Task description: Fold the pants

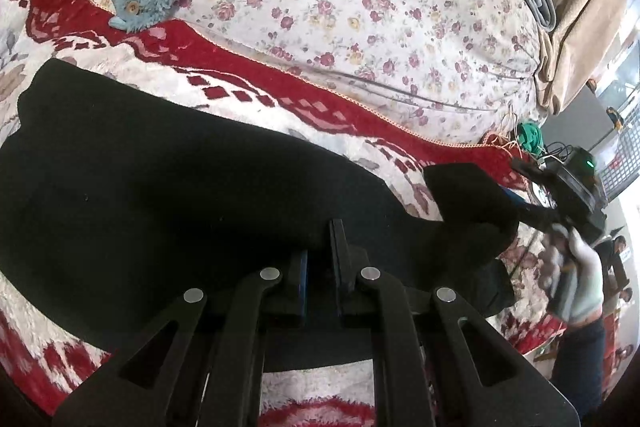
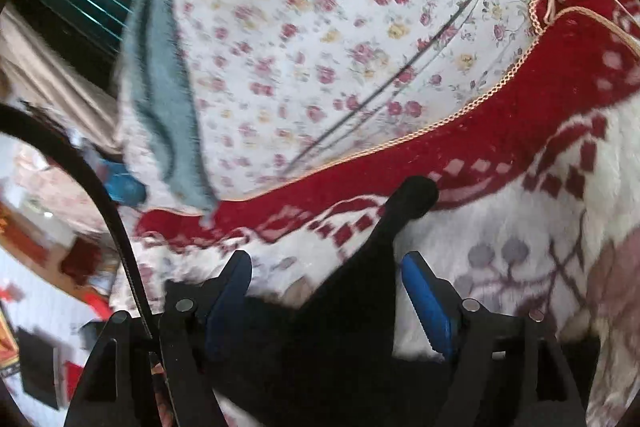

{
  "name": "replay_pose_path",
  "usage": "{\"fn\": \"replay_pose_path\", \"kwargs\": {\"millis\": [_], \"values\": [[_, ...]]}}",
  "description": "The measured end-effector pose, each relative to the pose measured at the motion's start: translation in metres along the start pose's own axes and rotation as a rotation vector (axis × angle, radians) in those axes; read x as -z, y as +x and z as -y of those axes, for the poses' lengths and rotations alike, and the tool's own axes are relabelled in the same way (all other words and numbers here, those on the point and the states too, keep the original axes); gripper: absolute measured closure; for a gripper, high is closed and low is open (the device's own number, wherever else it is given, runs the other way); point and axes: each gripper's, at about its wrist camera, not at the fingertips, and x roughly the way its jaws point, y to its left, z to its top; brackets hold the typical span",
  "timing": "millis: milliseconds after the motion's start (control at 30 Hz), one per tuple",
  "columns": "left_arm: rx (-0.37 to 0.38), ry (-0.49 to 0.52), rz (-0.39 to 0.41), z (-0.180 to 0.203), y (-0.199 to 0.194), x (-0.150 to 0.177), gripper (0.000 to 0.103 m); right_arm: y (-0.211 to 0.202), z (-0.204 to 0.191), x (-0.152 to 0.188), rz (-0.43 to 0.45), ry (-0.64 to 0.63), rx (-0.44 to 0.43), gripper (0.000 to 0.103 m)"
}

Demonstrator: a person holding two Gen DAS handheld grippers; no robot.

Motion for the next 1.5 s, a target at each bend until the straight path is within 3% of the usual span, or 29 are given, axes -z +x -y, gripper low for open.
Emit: {"fn": "replay_pose_path", "kwargs": {"millis": [67, 100, 133, 200, 233, 367, 567, 633, 767, 833, 967, 1033, 1067, 1167, 1200, 1333, 1500], "values": [[0.001, -0.007, -0.006, 0.0, 0.003, 0.0, 0.095, 0.022, 0.013, -0.009, -0.035, 0.069, 0.008, 0.031], [0.0, -0.012, -0.011, 0.0, 0.005, 0.0, 0.095, 0.034, 0.021, -0.011, -0.056, 0.096, 0.007, 0.048], [-0.001, -0.015, -0.015, 0.0, 0.007, 0.0, 0.095, 0.042, 0.027, -0.01, -0.067, 0.108, 0.01, 0.073], [-0.004, -0.018, -0.024, 0.0, 0.009, 0.0, 0.095, 0.048, 0.034, -0.008, -0.059, 0.097, 0.023, 0.095], [-0.001, -0.017, -0.021, 0.0, 0.007, -0.001, 0.095, 0.044, 0.032, -0.006, -0.046, 0.079, 0.015, 0.097], [0.021, -0.016, 0.035, 0.001, -0.013, -0.005, 0.095, -0.007, 0.017, 0.004, 0.071, -0.044, -0.003, 0.098], [0.039, 0.022, 0.116, 0.005, -0.044, 0.002, 0.095, -0.114, 0.043, 0.043, 0.275, 0.007, -0.049, 0.098], [0.028, 0.052, 0.103, 0.005, -0.046, 0.014, 0.095, -0.129, 0.057, 0.067, 0.282, 0.045, -0.035, 0.098], [-0.03, 0.083, -0.007, 0.002, -0.019, 0.043, 0.095, -0.111, 0.097, 0.127, 0.157, 0.134, 0.127, 0.098], [-0.042, 0.076, -0.046, -0.002, -0.008, 0.051, 0.095, -0.1, 0.121, 0.146, 0.132, 0.218, 0.157, 0.098], [-0.046, 0.02, -0.049, -0.011, -0.004, 0.052, 0.095, -0.098, 0.129, 0.157, 0.179, 0.254, 0.1, 0.091], [-0.016, -0.025, -0.044, -0.016, -0.008, 0.048, 0.095, -0.098, 0.134, 0.159, 0.194, 0.288, 0.071, 0.06], [-0.008, -0.051, -0.035, -0.02, -0.011, 0.045, 0.089, -0.096, 0.134, 0.16, 0.201, 0.306, 0.056, 0.058], [0.045, -0.116, -0.027, -0.027, -0.016, 0.039, 0.052, -0.089, 0.136, 0.157, 0.213, 0.366, -0.001, 0.058], [0.066, -0.14, -0.026, -0.028, -0.016, 0.038, 0.048, -0.09, 0.136, 0.158, 0.222, 0.381, -0.013, 0.058], [0.039, -0.161, -0.035, -0.026, -0.009, 0.033, 0.047, -0.084, 0.131, 0.158, 0.238, 0.402, -0.032, 0.058], [0.066, -0.212, -0.058, -0.026, 0.009, 0.028, 0.047, -0.082, 0.133, 0.154, 0.213, 0.406, -0.046, 0.058]]}}
